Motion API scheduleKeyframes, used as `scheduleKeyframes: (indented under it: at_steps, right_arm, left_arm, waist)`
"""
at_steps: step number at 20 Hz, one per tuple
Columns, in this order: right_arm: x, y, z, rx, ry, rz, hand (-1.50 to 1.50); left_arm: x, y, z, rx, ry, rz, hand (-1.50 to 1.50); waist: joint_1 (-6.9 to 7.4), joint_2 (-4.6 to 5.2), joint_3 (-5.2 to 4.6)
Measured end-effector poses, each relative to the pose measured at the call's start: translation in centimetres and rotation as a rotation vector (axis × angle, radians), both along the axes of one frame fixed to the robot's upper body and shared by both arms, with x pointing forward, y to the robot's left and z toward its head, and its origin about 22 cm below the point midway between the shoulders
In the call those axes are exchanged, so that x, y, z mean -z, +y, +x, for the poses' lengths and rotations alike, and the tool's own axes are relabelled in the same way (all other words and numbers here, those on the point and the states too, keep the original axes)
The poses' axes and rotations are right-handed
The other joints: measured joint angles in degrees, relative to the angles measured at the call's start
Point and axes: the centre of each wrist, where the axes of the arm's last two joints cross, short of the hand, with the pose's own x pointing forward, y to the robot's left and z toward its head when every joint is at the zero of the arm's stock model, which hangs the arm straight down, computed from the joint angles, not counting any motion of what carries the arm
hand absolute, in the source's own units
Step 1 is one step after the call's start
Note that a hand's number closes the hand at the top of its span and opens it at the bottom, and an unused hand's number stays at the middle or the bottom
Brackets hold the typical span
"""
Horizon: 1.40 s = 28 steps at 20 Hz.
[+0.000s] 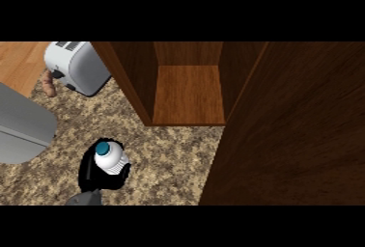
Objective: Pick up the bottled water, place it into the cabinet and close the cabinet
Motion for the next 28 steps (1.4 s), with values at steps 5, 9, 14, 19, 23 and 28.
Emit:
scheduleKeyframes:
  at_steps: [5, 9, 14, 19, 23, 28]
  right_arm:
    - [-0.1, 0.1, 0.0, -0.004, 0.009, 0.001, -1.5]
    - [0.0, 0.1, 0.2, 0.004, -0.005, 0.002, -1.5]
    - [-0.3, -0.3, 0.3, 0.016, -0.005, -0.01, -1.5]
    - [-0.3, 0.1, 0.2, 0.003, 0.006, 0.009, -1.5]
    - [-0.2, 0.1, 0.1, 0.003, 0.006, 0.013, -1.5]
    - [0.2, 0.0, -0.2, 0.009, 0.004, 0.013, -1.5]
  left_arm:
    - [-2.4, -1.8, 0.4, 0.047, 0.01, -0.036, 1.5]
    - [-4.5, -3.4, 0.8, 0.076, 0.014, -0.053, 1.5]
    - [-6.8, -4.6, 0.6, 0.083, -0.019, -0.041, 1.5]
    - [-9.9, -6.9, 1.7, 0.094, -0.053, -0.014, 1.5]
    - [-12.0, -8.7, 2.7, 0.096, -0.06, -0.006, 1.5]
    - [-14.0, -10.9, 4.6, 0.095, -0.061, 0.013, 1.5]
  waist:
    - [0.21, -0.06, 0.02]
    - [0.25, -0.06, 0.02]
    - [0.2, -0.04, 0.02]
    - [0.03, -0.04, 0.0]
    - [-0.07, -0.01, 0.0]
    - [-0.31, 0.01, 0.01]
